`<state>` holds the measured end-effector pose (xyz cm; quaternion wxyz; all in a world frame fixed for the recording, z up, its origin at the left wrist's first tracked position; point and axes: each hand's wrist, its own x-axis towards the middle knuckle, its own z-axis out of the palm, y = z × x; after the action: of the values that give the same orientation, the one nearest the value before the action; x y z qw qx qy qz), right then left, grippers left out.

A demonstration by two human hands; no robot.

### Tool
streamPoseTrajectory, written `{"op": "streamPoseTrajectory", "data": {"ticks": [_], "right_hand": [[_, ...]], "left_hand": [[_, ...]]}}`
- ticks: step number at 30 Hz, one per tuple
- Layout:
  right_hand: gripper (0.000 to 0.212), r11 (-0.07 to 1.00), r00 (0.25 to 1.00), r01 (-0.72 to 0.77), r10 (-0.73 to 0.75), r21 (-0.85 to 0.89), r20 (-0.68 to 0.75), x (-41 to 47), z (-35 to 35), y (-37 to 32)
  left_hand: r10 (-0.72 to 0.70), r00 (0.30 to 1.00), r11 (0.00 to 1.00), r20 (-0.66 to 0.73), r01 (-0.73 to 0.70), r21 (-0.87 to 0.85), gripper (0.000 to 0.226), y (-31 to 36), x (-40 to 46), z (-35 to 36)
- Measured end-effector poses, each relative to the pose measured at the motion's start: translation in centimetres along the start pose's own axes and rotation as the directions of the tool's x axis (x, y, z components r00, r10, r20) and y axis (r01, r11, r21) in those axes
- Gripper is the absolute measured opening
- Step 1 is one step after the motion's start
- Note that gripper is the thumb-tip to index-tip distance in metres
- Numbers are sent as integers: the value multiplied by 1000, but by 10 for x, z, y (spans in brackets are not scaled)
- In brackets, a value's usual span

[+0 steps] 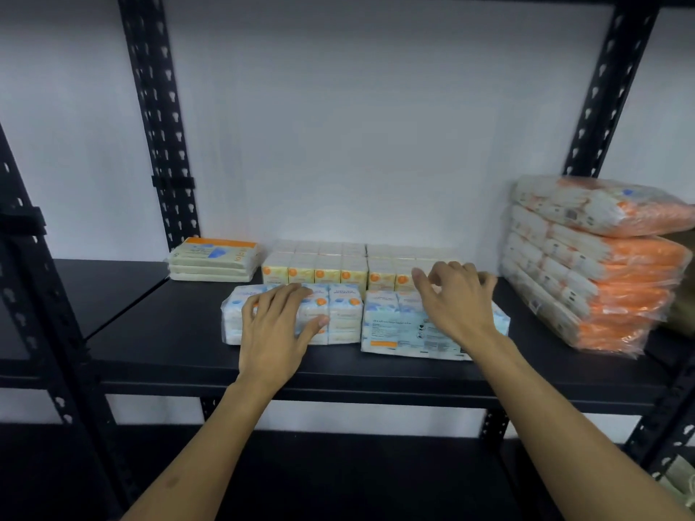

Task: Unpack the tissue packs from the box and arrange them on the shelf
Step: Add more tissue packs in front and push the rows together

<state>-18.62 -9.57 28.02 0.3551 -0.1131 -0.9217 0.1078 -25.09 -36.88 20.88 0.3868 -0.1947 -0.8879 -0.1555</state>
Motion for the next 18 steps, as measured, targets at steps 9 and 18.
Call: {"op": "streamPoseTrajectory", "data": {"ticks": [9,18], "right_hand": [[62,999,974,-44,41,10,225,17,14,3],[44,994,972,111,-111,-11,-208,-29,51,35]], "left_hand": [[-3,1000,1000,-13,3,-20,47,-1,0,2],[3,1000,999,-3,-3,-32,47,0,1,-1]]}}
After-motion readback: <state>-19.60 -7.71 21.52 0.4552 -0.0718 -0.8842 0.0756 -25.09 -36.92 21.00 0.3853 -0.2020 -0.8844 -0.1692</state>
